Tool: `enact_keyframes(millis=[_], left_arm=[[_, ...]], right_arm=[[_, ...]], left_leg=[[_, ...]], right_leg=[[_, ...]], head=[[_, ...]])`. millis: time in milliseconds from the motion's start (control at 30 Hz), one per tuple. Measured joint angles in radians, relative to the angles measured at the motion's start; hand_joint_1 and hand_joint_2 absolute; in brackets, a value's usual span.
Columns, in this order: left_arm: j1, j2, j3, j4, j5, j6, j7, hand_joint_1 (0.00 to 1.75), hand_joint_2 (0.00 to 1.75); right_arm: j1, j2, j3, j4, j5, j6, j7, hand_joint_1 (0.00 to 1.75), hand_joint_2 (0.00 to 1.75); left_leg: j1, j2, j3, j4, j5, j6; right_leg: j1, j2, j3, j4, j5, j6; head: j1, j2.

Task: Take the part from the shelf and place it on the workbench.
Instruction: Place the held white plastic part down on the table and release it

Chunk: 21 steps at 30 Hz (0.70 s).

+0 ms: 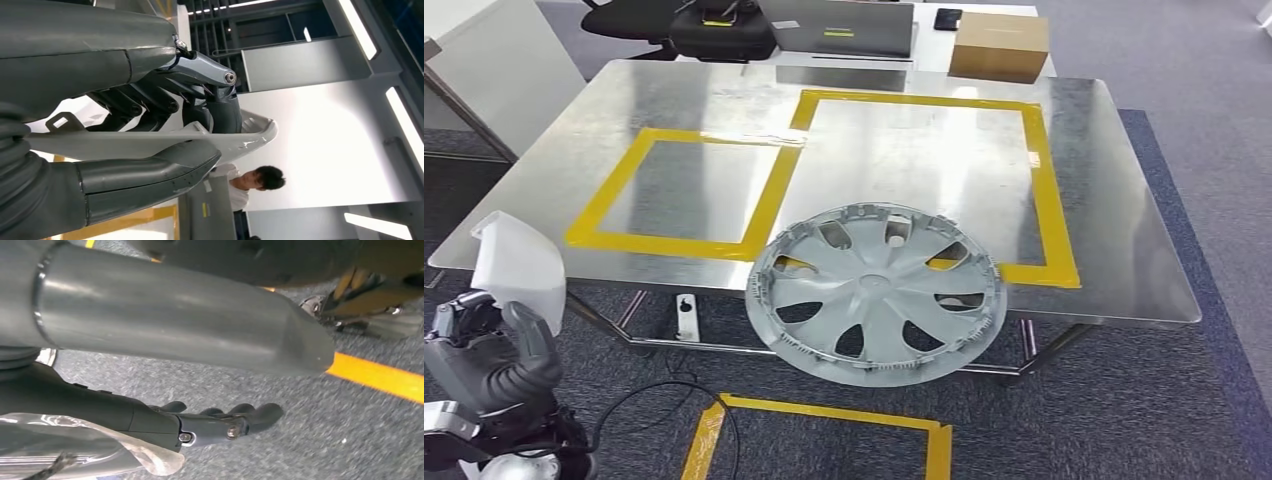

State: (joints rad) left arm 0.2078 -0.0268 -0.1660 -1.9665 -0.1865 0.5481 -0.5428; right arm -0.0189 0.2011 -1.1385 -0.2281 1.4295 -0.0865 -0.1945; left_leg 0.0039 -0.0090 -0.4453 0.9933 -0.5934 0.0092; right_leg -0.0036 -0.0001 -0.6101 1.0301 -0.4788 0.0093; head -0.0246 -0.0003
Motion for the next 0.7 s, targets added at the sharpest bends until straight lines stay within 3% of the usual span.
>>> enact_keyframes(millis=[67, 100, 167, 200, 233, 300, 367, 400, 500, 567, 600, 667, 700], left_arm=[[-0.002, 0.0, -0.001, -0.001, -0.005, 0.0, 0.002, 1.75, 1.75], [-0.002, 0.0, -0.001, -0.001, -0.01, 0.0, 0.006, 1.75, 1.75], [-0.002, 0.0, -0.002, 0.001, -0.022, -0.001, 0.019, 1.75, 1.75], [-0.001, 0.0, -0.004, 0.003, -0.029, -0.004, 0.027, 1.75, 1.75], [0.0, 0.002, -0.007, 0.004, -0.037, -0.007, 0.035, 1.75, 1.75], [0.0, 0.006, -0.013, 0.007, -0.056, -0.021, 0.054, 1.75, 1.75], [0.0, 0.013, -0.02, 0.01, -0.08, -0.039, 0.075, 1.75, 1.75], [0.0, 0.017, -0.025, 0.013, -0.096, -0.052, 0.088, 1.75, 1.75], [0.0, 0.032, -0.041, 0.02, -0.152, -0.091, 0.125, 1.75, 1.75], [-0.001, 0.046, -0.045, 0.026, -0.192, -0.123, 0.153, 1.75, 1.75], [-0.002, 0.052, -0.047, 0.03, -0.213, -0.139, 0.166, 1.75, 1.75], [-0.005, 0.067, -0.05, 0.042, -0.251, -0.167, 0.187, 1.75, 1.75], [-0.007, 0.075, -0.051, 0.05, -0.268, -0.18, 0.198, 1.75, 1.75]], right_arm=[[0.0, 0.0, 0.0, 0.0, 0.001, 0.0, 0.0, 0.0, 0.0], [-0.001, 0.0, 0.0, 0.0, 0.001, 0.0, 0.0, 0.0, 0.0], [-0.002, 0.0, 0.0, 0.0, 0.002, 0.001, 0.001, 0.0, 0.0], [-0.001, 0.0, 0.0, 0.0, 0.003, 0.001, 0.001, 0.0, 0.0], [0.0, 0.0, 0.0, 0.0, 0.004, 0.001, 0.002, 0.0, 0.0], [0.001, 0.0, 0.0, 0.0, 0.004, 0.001, 0.001, 0.0, 0.0], [0.0, 0.0, 0.0, 0.0, 0.005, 0.002, 0.001, 0.0, 0.0], [-0.001, 0.0, 0.0, 0.0, 0.006, 0.004, 0.0, 0.0, 0.0], [-0.007, 0.0, 0.0, 0.0, 0.011, 0.01, -0.003, 0.0, 0.0], [-0.01, 0.0, 0.0, 0.0, 0.014, 0.015, -0.007, 0.0, 0.0], [-0.012, -0.001, 0.0, 0.0, 0.015, 0.017, -0.008, 0.0, 0.0], [-0.013, -0.003, 0.0, 0.0, 0.019, 0.02, -0.009, 0.0, 0.0], [-0.013, -0.004, 0.0, 0.0, 0.021, 0.022, -0.01, 0.0, 0.0]], left_leg=[[0.001, 0.001, -0.009, 0.038, -0.018, -0.011], [0.003, 0.002, -0.037, 0.092, -0.036, -0.017], [0.007, 0.003, -0.133, 0.235, -0.07, -0.027], [0.009, 0.003, -0.177, 0.285, -0.07, -0.03], [0.011, 0.003, -0.206, 0.301, -0.048, -0.032], [0.013, 0.003, -0.212, 0.222, 0.056, -0.031], [0.011, 0.004, -0.185, 0.119, 0.131, -0.026], [0.009, 0.005, -0.172, 0.085, 0.136, -0.021], [0.005, 0.001, -0.154, 0.052, 0.111, 0.0], [0.008, 0.001, -0.144, 0.041, 0.11, 0.013], [0.01, 0.003, -0.139, 0.036, 0.109, 0.018], [0.008, 0.005, -0.135, 0.035, 0.103, 0.026], [0.006, 0.005, -0.133, 0.035, 0.1, 0.028]], right_leg=[[-0.006, -0.001, 0.023, -0.015, -0.006, -0.01], [-0.009, -0.001, 0.037, -0.023, -0.01, -0.014], [-0.01, 0.0, 0.057, -0.029, -0.024, -0.019], [-0.01, 0.001, 0.068, -0.031, -0.033, -0.018], [-0.01, 0.002, 0.08, -0.031, -0.043, -0.017], [-0.011, 0.006, 0.112, -0.031, -0.066, -0.011], [-0.01, 0.009, 0.134, -0.032, -0.088, 0.001], [-0.009, 0.009, 0.137, -0.032, -0.095, 0.007], [-0.009, 0.005, 0.135, -0.04, -0.103, 0.023], [-0.01, 0.003, 0.125, -0.014, -0.125, 0.031], [-0.01, 0.003, 0.102, 0.032, -0.148, 0.033], [-0.009, 0.002, 0.017, 0.173, -0.201, 0.035], [-0.009, 0.002, -0.025, 0.232, -0.212, 0.035]], head=[[-0.004, 0.0], [-0.006, 0.0], [-0.007, 0.0], [-0.008, 0.0], [-0.007, 0.0], [-0.008, 0.0], [-0.008, 0.0], [-0.008, 0.0], [-0.004, 0.0], [-0.002, 0.0], [-0.002, 0.0], [-0.001, 0.0], [-0.002, 0.0]])
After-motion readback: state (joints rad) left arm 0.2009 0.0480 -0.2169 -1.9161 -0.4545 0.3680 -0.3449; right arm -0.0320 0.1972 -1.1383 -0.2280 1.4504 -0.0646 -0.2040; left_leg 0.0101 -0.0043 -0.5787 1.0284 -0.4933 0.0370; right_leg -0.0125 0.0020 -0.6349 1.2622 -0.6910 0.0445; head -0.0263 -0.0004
